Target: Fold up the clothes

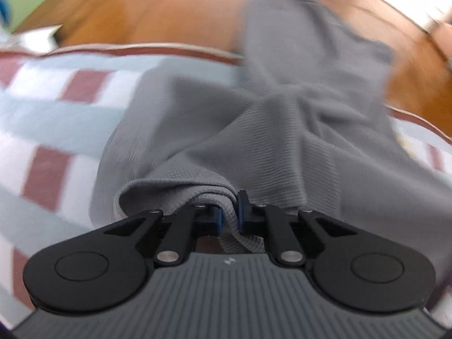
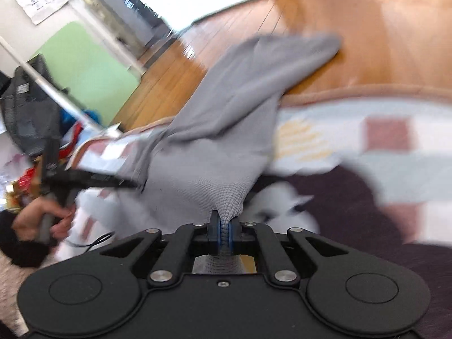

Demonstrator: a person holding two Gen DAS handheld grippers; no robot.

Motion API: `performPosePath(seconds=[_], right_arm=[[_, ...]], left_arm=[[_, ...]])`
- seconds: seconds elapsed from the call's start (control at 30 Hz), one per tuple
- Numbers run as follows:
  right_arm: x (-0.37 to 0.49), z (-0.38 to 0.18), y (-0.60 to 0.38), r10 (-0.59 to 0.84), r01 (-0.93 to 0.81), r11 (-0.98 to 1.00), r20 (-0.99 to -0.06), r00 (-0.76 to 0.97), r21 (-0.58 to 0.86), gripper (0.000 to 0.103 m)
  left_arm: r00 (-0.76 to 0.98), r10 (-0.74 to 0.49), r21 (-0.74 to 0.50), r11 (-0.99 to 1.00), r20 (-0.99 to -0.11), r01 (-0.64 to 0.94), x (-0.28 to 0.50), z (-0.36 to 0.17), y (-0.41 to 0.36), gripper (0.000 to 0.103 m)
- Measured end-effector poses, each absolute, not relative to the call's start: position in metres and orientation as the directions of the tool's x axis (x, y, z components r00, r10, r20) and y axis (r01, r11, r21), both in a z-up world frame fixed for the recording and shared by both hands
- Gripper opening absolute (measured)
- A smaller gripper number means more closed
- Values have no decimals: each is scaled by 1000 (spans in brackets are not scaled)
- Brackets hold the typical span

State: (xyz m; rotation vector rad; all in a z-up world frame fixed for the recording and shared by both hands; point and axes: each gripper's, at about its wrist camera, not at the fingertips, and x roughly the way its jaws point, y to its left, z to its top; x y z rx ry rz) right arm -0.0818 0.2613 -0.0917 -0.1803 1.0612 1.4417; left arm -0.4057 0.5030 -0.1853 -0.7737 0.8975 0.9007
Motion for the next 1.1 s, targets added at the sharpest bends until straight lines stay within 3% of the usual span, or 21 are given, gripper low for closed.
performPosePath(seconds=[0.23, 0.3, 0.37, 0.4, 0.47, 0.53, 0.67, 0.7, 0.77, 0.9, 1.03, 1.1], right_arm=[[-35, -50, 216, 627, -879, 441, -763, 159, 180, 6], [-15, -54, 206, 552, -849, 521, -795, 251, 93, 6], [3, -69, 202, 456, -833, 553, -827, 330, -27, 7], [9, -80, 203, 398, -828, 550, -839, 370, -105, 15], [7, -99, 208, 272, -775, 555, -814, 513, -303, 20], [-5, -103, 208, 261, -746, 548, -771, 581, -377, 26], [-11, -87, 195, 456, -840, 533, -803, 384, -98, 40], [-13, -85, 194, 482, -854, 520, -812, 329, -37, 46], [-15, -85, 191, 513, -861, 506, -819, 259, 45, 47], [-11, -92, 168, 532, -835, 532, -822, 202, 139, 47], [-14, -114, 134, 552, -787, 550, -829, 92, 279, 48], [-9, -131, 124, 584, -705, 563, -811, -29, 431, 48]], left_arm=[[548, 132, -369, 608, -826, -703, -303, -164, 445, 9], [544, 73, -362, 671, -836, -647, -269, -167, 417, 9], [488, 66, -273, 760, -870, -589, -239, -170, 386, 9], [463, 71, -228, 799, -883, -557, -229, -170, 374, 9], [434, 68, -177, 848, -898, -499, -219, -172, 358, 10], [442, 22, -216, 849, -897, -481, -226, -173, 359, 11], [558, -29, -386, 752, -829, -535, -273, -161, 389, 16], [593, -18, -425, 715, -805, -555, -285, -156, 397, 18], [652, 29, -483, 647, -758, -590, -309, -147, 409, 26], [656, 191, -435, 610, -730, -662, -318, -136, 420, 40], [669, 181, -429, 641, -721, -636, -295, -141, 418, 47], [656, 165, -404, 670, -737, -623, -280, -146, 419, 62]])
